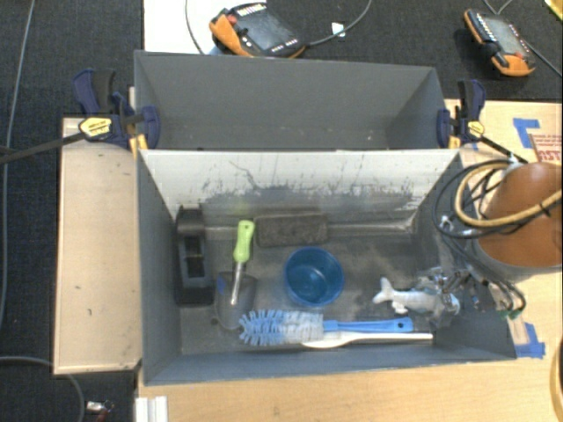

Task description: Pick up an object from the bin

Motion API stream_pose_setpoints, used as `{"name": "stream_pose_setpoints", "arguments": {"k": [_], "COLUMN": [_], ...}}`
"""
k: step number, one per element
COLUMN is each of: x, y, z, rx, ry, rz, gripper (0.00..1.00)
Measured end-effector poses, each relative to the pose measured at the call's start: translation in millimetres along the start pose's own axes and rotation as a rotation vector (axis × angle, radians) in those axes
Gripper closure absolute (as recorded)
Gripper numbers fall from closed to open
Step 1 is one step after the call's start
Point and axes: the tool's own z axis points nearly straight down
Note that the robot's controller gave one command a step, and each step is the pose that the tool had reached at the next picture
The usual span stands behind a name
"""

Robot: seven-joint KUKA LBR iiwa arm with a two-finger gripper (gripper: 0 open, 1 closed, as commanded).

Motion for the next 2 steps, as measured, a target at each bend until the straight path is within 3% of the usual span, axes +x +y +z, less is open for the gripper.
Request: {"name": "stream_pose_setpoints", "arguments": {"k": [1,2], "x": [-1.4,0.6], "y": [-0.6,0.6], "z": [-20.7,-39.0], "rx": [0.003,-0.002], "ry": [-0.006,0.004], "rz": [0.001,0.003], "gripper": [1.0,1.0]}}
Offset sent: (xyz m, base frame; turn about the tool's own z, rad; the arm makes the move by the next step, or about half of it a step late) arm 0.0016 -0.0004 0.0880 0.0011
